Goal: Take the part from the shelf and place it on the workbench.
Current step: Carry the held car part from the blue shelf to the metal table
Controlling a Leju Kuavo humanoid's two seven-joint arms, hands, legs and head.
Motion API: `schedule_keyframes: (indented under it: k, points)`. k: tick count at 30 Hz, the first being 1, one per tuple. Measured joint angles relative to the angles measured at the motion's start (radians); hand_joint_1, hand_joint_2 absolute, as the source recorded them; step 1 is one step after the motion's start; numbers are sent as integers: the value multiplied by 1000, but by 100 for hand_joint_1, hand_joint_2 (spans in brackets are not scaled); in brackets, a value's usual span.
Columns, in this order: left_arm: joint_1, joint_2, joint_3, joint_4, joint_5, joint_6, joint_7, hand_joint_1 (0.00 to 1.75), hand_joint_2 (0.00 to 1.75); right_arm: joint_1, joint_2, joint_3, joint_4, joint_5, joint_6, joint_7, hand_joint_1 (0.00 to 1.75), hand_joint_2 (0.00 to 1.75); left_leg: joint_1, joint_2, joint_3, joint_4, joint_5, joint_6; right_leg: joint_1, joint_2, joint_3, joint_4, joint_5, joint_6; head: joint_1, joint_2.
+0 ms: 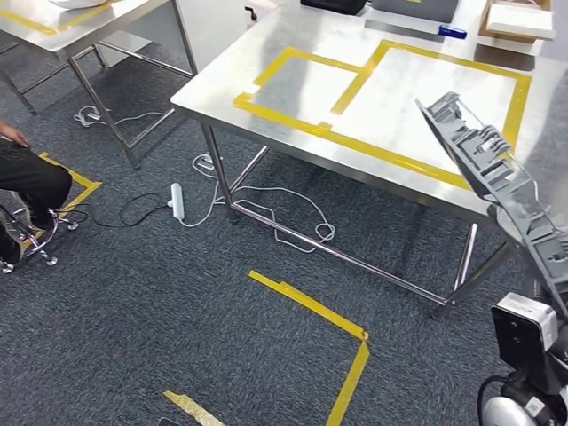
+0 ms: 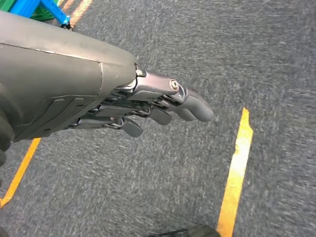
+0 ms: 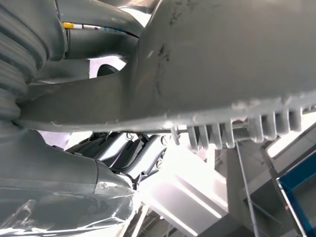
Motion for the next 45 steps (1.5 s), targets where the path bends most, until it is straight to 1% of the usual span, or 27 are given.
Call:
schedule_keyframes:
  k: [2,3,4,5,7,8,10,12,14,17,18,19,20,22,24,27,29,32,33,34,35,36,38,39,40,43,45]
  points:
    - [2,1,-1,0,-1,-1,-1,0,175,-2,0,7,0,-2,0,-1,175,175,0,-16,-63,134,-59,-1,1,8,0,0,-1,-5,-2,0]
    - [3,1,-1,0,-1,-1,-2,0,175,-2,0,11,1,-3,0,-2,175,175,0,-18,-87,180,-69,0,3,13,1,1,-1,-6,-2,0]
    - [5,1,-1,0,-2,-2,-2,0,175,-2,0,13,1,-4,0,-3,175,175,0,-19,-96,193,-58,3,4,20,2,1,-1,-6,-3,0]
    - [6,2,-1,0,-2,-2,-2,0,175,-2,0,15,2,-5,0,-3,175,175,-1,-21,-89,169,-30,8,6,26,3,1,-2,-6,-3,0]
    - [6,4,-1,0,-2,-2,-2,0,175,-2,0,18,3,-7,0,-5,175,175,-4,-33,-39,47,47,24,8,37,6,1,-3,-6,-2,0]
    - [6,6,-1,0,-3,-3,-2,0,175,-3,0,18,3,-8,0,-7,175,175,-6,-41,-14,-12,70,31,10,42,5,3,-3,-4,-2,0]
    - [5,8,-2,0,-4,-8,-4,0,175,-3,0,21,3,-10,0,-10,175,175,-8,-49,7,-68,76,36,12,47,-1,5,-3,4,-1,0]
    - [5,7,-2,0,-5,-15,-5,0,175,-2,-1,24,3,-12,0,-14,175,175,-7,-46,8,-80,76,37,10,48,-8,5,-3,14,-1,0]
    - [5,8,-3,0,-5,-22,-6,0,175,-4,-3,28,3,-16,0,-17,175,175,-3,-43,9,-88,82,45,9,39,-26,37,-27,23,1,0]
    - [5,10,-4,0,-6,-31,-8,0,175,-8,-8,36,5,-25,0,-24,175,175,-3,-36,9,-90,84,49,7,23,-110,221,-117,32,6,0]
    - [5,10,-4,0,-6,-33,-9,0,175,-7,-8,39,6,-27,0,-25,175,175,-3,-35,9,-90,84,50,7,22,-134,272,-131,34,6,0]
    - [6,10,-4,0,-6,-34,-9,0,175,-6,-8,41,8,-28,0,-25,175,175,-3,-33,9,-90,84,50,7,22,-143,289,-128,36,6,0]
    - [6,10,-4,0,-6,-34,-9,0,175,-6,-8,44,10,-30,0,-25,175,175,-3,-33,10,-89,84,50,7,21,-131,264,-105,35,6,0]
    - [6,10,-5,0,-6,-35,-9,0,175,-7,-11,51,11,-31,1,-20,175,175,-4,-33,13,-89,82,47,7,14,-64,129,-40,32,6,0]
    - [6,10,-5,0,-6,-35,-9,0,175,-11,-16,58,14,-21,1,-10,175,175,-8,-33,12,-87,82,39,11,8,-7,21,-8,23,5,0]
    - [7,10,-5,0,-6,-37,-9,0,175,-12,-17,65,16,20,1,-3,175,175,-10,-31,8,-85,83,23,13,9,4,0,-5,8,4,0]
    - [6,11,-5,0,-7,-39,-9,0,175,-12,-17,71,17,48,0,-3,175,175,-9,-30,0,-62,63,12,9,10,6,-5,-2,-4,1,0]
    - [7,12,-6,0,-10,-45,-11,0,175,-14,-17,84,18,72,0,-2,175,175,-4,-31,-76,107,-25,-1,7,10,8,-7,-2,-16,-4,0]
    - [8,12,-6,0,-11,-46,-11,0,175,-15,-17,87,19,81,0,-2,175,175,-3,-31,-104,166,-46,-3,8,11,9,-7,-2,-17,-4,0]
    - [9,12,-6,0,-11,-47,-11,0,175,-15,-16,89,20,90,0,-3,175,175,-3,-31,-120,196,-48,-3,8,12,9,-7,-3,-17,-4,0]
    - [9,12,-7,0,-12,-47,-11,0,175,-15,-15,91,21,98,0,-5,175,175,-3,-31,-118,188,-30,-2,9,13,11,-7,-3,-17,-4,0]
    - [9,13,-7,0,-12,-47,-11,0,175,-15,-14,91,22,104,0,-8,175,175,-3,-31,-98,142,4,1,9,15,13,-7,-4,-16,-4,0]
    - [9,14,-7,0,-12,-47,-11,0,175,-16,-12,91,22,111,0,-13,175,175,-5,-32,-33,6,71,11,12,18,17,-5,-8,-11,-4,0]
    - [8,15,-7,0,-12,-47,-12,0,175,-17,-12,91,22,113,0,-14,175,175,-7,-32,-9,-44,85,16,13,19,17,-4,-10,-7,-4,0]
    - [7,16,-7,0,-12,-47,-12,0,175,-18,-11,92,22,113,0,-15,175,175,-8,-32,3,-73,88,20,14,19,15,-3,-12,-2,-3,0]
    - [8,16,-8,0,-13,-47,-14,0,175,-20,-8,93,22,114,0,-16,175,175,-10,-31,7,-88,83,32,12,19,11,-1,-16,14,-3,0]
    - [8,15,-9,0,-13,-46,-15,0,175,-21,-7,93,22,113,0,-20,175,175,-6,-30,12,-97,86,43,10,17,-15,47,-45,23,2,0]
